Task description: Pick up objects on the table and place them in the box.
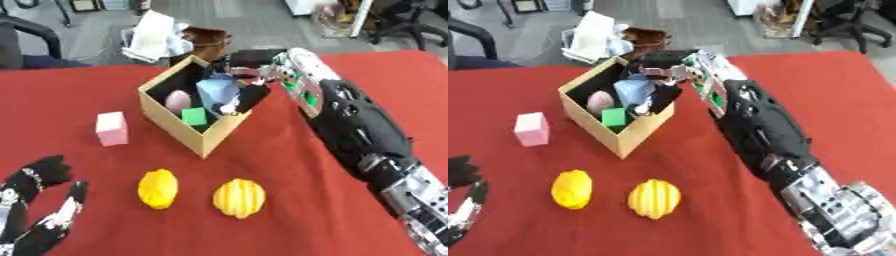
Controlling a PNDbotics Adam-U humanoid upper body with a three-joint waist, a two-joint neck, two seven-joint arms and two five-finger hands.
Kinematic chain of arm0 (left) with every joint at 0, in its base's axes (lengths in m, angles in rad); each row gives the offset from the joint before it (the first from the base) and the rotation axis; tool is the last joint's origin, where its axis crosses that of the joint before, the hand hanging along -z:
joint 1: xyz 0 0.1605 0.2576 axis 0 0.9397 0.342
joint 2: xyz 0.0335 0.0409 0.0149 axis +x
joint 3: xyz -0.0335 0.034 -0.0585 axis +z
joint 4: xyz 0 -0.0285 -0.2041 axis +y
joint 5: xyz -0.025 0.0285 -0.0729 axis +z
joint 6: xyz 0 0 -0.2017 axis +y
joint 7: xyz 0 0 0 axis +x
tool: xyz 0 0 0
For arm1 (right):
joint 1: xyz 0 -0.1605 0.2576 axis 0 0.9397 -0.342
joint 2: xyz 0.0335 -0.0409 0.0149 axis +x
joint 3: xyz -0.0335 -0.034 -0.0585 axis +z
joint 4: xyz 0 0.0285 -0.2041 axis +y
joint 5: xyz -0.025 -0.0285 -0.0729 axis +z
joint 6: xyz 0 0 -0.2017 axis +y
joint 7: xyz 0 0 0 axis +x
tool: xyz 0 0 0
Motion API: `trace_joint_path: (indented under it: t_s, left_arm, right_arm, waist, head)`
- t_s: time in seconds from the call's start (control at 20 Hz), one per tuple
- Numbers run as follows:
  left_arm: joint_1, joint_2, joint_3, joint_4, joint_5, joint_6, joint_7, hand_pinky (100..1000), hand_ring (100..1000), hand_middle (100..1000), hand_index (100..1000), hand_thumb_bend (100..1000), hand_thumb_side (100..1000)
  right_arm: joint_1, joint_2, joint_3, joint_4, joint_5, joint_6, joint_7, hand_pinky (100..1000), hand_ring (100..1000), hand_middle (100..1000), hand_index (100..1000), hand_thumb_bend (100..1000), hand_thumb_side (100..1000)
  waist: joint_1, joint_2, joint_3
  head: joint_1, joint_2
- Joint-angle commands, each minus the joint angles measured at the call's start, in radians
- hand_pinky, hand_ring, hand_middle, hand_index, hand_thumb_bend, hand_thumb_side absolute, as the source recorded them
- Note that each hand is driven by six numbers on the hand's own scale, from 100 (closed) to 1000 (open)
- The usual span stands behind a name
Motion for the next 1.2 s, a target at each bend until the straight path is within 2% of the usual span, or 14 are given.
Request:
trace_joint_path:
  t_s: [0.05, 0.3, 0.6, 0.7, 0.8, 1.0, 1.2]
  left_arm:
    - [-0.006, 0.006, 0.007, -0.011, -0.004, -0.002, 0.002, 751, 661, 639, 804, 375, 428]
    - [-0.005, 0.006, 0.007, -0.011, -0.005, -0.003, 0.002, 751, 661, 640, 804, 376, 428]
    - [0.002, 0.009, 0.018, -0.009, -0.009, -0.001, 0.011, 751, 662, 641, 804, 375, 427]
    - [0.004, 0.009, 0.024, -0.009, -0.012, 0.0, 0.017, 751, 662, 641, 803, 376, 425]
    - [0.004, 0.01, 0.026, -0.009, -0.014, 0.0, 0.021, 751, 662, 641, 803, 376, 423]
    - [0.006, 0.012, 0.047, -0.011, -0.021, 0.006, 0.04, 750, 662, 641, 803, 377, 420]
    - [0.009, 0.012, 0.055, -0.011, -0.026, 0.01, 0.052, 751, 662, 641, 803, 377, 420]
  right_arm:
    - [-0.028, -0.006, -0.01, -0.009, 0.015, -0.002, -0.033, 906, 923, 978, 972, 330, 680]
    - [-0.031, -0.008, -0.002, -0.039, 0.0, -0.012, -0.06, 890, 903, 960, 970, 301, 666]
    - [0.011, -0.056, 0.029, -0.152, -0.098, -0.057, -0.064, 846, 841, 900, 964, 235, 598]
    - [0.038, -0.086, 0.047, -0.202, -0.13, -0.087, -0.082, 841, 831, 885, 957, 232, 566]
    - [0.061, -0.112, 0.06, -0.257, -0.164, -0.094, -0.087, 832, 815, 857, 944, 222, 546]
    - [0.149, -0.177, 0.099, -0.368, -0.233, -0.131, -0.102, 819, 796, 822, 923, 202, 544]
    - [0.245, -0.209, 0.146, -0.48, -0.302, -0.107, -0.054, 808, 788, 813, 923, 157, 558]
  waist:
    - [-0.017, -0.033, 0.002]
    - [-0.019, -0.036, 0.0]
    - [-0.025, -0.041, -0.019]
    - [-0.027, -0.042, -0.025]
    - [-0.028, -0.042, -0.027]
    - [-0.028, -0.041, -0.038]
    - [-0.029, -0.042, -0.047]
  head:
    - [-0.001, 0.004]
    - [0.0, 0.005]
    - [0.015, 0.013]
    - [0.018, 0.017]
    - [0.02, 0.017]
    - [0.035, 0.02]
    - [0.04, 0.028]
